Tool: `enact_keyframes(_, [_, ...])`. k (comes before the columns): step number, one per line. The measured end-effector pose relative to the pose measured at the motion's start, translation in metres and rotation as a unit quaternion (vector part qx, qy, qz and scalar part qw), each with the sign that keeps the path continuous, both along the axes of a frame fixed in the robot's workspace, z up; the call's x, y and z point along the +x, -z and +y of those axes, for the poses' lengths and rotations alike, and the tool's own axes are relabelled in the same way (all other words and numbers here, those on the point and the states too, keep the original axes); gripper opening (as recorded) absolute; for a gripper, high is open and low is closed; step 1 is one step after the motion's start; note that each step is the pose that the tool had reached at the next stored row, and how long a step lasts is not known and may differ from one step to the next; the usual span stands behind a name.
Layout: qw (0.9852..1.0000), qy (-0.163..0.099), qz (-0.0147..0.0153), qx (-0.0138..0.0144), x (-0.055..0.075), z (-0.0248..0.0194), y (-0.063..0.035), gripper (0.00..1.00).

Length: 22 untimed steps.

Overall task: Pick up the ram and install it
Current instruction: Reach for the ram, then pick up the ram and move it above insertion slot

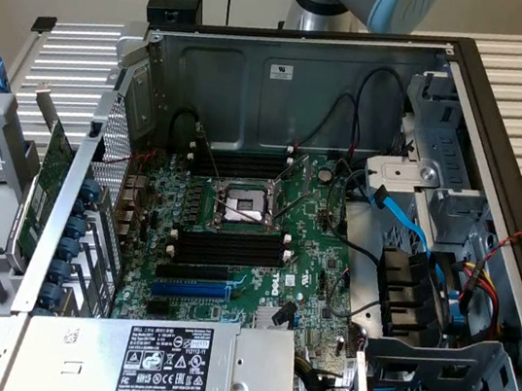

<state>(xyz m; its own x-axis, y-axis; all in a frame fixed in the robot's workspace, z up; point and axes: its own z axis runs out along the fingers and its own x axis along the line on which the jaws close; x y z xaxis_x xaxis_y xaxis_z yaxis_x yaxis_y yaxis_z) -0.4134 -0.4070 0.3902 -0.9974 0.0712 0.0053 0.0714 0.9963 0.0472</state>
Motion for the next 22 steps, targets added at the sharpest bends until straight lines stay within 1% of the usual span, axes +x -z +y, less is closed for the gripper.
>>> enact_keyframes(6, [1.0000,0.000,0.0037,0.0000,-0.005,-0.0001,0.0008,0.11])
enact_keyframes(12, [0.9999,0.000,0.0108,0.0000,-0.006,-0.0001,0.0015,0.11])
enact_keyframes(15, [0.9999,0.000,0.0130,0.0000,-0.007,-0.0002,0.0028,0.11])
enact_keyframes(18, [0.9999,0.000,0.0133,0.0000,-0.010,-0.0002,0.0036,0.11])
enact_keyframes(22, [0.9999,0.000,0.0133,0.0000,-0.020,-0.0004,0.0041,0.11])
